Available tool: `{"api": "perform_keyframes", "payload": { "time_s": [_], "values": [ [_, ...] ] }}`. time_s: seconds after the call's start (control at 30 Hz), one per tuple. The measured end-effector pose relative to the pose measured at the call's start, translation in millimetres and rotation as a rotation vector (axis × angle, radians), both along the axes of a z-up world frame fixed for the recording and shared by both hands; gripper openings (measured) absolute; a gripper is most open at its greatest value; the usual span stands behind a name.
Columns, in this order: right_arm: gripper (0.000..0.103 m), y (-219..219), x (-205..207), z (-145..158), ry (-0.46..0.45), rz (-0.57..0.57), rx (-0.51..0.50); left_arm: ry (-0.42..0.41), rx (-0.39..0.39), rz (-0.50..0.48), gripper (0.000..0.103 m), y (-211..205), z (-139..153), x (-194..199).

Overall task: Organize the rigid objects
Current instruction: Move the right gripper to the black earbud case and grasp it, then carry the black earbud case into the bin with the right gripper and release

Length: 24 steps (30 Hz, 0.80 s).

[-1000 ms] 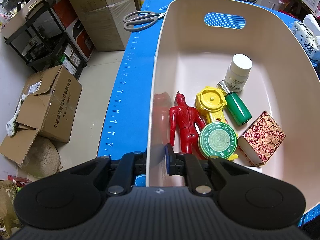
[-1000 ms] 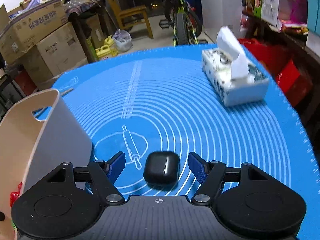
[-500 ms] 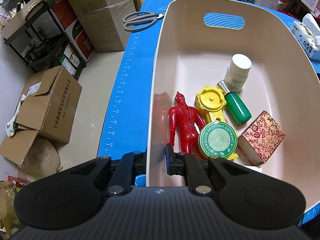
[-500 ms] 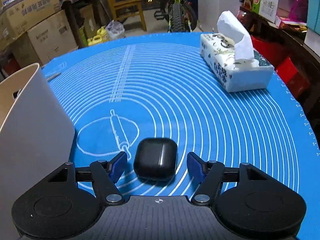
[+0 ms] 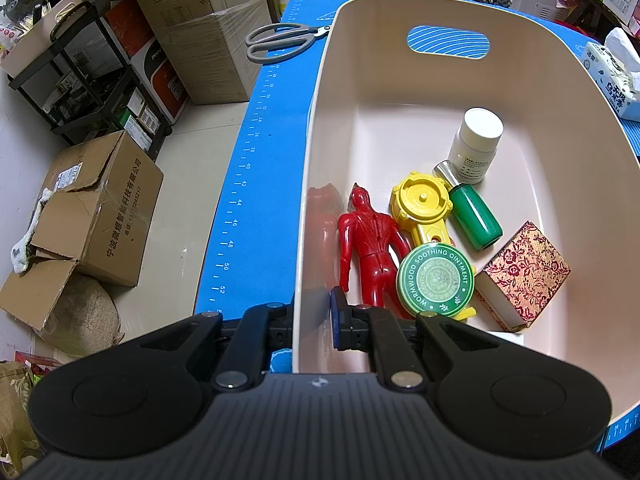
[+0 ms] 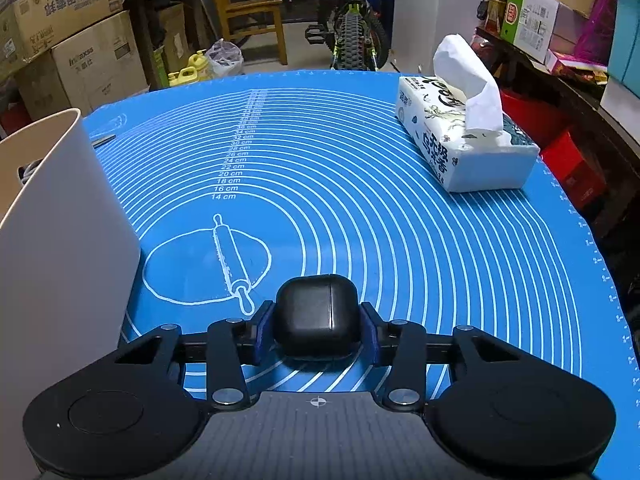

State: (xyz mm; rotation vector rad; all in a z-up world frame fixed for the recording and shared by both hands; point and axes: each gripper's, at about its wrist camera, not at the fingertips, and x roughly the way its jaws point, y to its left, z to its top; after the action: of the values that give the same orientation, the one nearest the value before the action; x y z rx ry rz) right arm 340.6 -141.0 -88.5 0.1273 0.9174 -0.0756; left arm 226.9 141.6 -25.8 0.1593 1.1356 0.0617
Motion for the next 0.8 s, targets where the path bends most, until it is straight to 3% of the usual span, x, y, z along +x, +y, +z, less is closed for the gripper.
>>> {"api": "perform_keyframes", "payload": {
  "time_s": [0.4, 0.8],
  "values": [
    [0.050, -0.2, -18.8, 46.1, -0.106, -0.031, 0.069, 0.001, -0.002, 0.000, 0.014, -1.3, 0.0, 1.7],
    [0.050, 33.4, -43.3, 104.2, -0.262, 0.079, 0.121, -0.001, -0.004, -0.002, 0.014, -0.1, 0.0, 1.7]
  ]
}}
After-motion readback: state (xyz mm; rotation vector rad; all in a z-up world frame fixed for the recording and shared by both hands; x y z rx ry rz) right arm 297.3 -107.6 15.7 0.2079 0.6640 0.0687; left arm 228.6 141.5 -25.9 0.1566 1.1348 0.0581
